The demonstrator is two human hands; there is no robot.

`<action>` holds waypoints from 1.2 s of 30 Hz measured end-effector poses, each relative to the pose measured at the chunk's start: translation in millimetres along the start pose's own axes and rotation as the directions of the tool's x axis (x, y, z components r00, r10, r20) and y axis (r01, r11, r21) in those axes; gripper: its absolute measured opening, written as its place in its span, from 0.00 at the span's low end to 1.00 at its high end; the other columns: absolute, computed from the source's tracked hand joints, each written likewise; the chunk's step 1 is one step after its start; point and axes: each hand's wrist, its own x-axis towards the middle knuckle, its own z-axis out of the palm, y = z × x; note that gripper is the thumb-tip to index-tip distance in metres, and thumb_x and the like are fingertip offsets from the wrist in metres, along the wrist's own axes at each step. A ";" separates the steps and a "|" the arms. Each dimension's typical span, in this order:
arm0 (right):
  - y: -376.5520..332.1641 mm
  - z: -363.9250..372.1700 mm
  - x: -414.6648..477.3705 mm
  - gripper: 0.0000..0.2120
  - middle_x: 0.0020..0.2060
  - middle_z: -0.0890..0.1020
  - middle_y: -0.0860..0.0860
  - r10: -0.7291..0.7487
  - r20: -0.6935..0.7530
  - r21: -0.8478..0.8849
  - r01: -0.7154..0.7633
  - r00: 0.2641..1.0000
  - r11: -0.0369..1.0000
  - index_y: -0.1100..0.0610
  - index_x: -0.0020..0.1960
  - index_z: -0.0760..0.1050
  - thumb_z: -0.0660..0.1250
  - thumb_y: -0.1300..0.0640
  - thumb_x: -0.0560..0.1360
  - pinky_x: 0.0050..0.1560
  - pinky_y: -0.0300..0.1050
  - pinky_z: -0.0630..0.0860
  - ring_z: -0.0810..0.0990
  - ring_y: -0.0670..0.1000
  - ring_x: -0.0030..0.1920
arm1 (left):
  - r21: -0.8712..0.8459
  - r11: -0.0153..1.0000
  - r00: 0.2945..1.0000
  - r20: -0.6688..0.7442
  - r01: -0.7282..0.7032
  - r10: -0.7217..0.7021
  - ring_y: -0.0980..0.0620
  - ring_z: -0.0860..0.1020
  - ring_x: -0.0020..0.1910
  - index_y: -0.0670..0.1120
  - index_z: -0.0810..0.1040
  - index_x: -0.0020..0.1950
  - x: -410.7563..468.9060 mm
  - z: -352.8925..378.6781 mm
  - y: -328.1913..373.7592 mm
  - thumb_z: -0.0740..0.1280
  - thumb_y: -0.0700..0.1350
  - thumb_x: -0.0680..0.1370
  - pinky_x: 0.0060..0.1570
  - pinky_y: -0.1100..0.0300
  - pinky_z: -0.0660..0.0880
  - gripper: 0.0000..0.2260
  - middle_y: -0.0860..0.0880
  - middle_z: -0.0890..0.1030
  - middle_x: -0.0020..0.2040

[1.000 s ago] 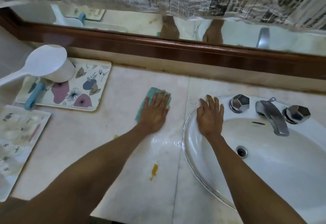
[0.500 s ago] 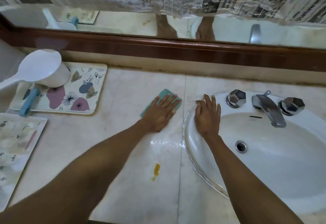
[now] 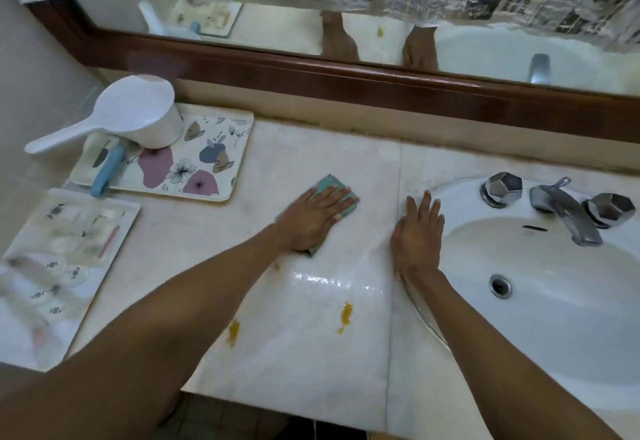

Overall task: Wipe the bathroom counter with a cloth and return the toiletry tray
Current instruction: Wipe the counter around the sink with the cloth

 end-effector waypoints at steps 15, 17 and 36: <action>-82.0 37.9 -39.2 0.23 0.79 0.55 0.59 -0.191 0.094 0.144 0.176 0.977 0.974 0.59 0.77 0.60 0.51 0.56 0.83 0.78 0.56 0.47 0.51 0.58 0.79 | -0.046 0.970 0.961 -0.133 0.239 -0.243 0.52 0.49 0.82 0.56 0.52 0.83 -143.4 49.0 33.2 0.48 0.57 0.85 0.78 0.47 0.46 0.25 0.55 0.52 0.83; -83.5 41.0 -39.9 0.23 0.79 0.55 0.59 -0.178 0.084 0.128 0.167 0.980 0.978 0.59 0.77 0.59 0.51 0.56 0.83 0.78 0.57 0.47 0.51 0.59 0.79 | -0.002 0.990 0.981 -0.135 0.143 -0.142 0.54 0.51 0.81 0.56 0.54 0.82 -132.3 42.6 7.2 0.48 0.55 0.86 0.78 0.48 0.48 0.23 0.56 0.53 0.82; -98.2 45.1 -46.9 0.24 0.78 0.57 0.61 -0.152 0.086 0.147 0.138 0.985 0.979 0.62 0.75 0.61 0.53 0.53 0.82 0.77 0.58 0.50 0.53 0.59 0.78 | -0.089 0.966 0.966 -0.060 0.245 -0.250 0.53 0.48 0.82 0.58 0.51 0.82 -146.7 20.0 -43.5 0.47 0.54 0.86 0.79 0.48 0.45 0.23 0.57 0.50 0.83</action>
